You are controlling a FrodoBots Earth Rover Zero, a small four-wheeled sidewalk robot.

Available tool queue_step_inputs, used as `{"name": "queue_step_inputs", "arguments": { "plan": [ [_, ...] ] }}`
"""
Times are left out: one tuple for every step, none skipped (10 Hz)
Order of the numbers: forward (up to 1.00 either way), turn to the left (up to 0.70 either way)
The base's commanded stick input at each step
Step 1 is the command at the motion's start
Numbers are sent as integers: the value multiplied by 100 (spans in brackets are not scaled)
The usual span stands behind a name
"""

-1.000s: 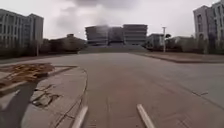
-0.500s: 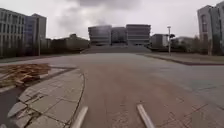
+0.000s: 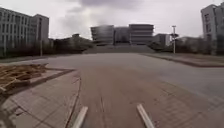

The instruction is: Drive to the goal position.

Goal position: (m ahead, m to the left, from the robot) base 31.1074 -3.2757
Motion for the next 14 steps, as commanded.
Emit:
{"name": "queue_step_inputs", "arguments": {
  "plan": [
    [100,0],
    [100,0],
    [100,0],
    [100,0],
    [100,0],
    [100,0],
    [100,0],
    [100,0],
    [100,0],
    [100,0],
    [100,0],
    [100,0],
    [100,0],
    [100,0]
  ]
}}
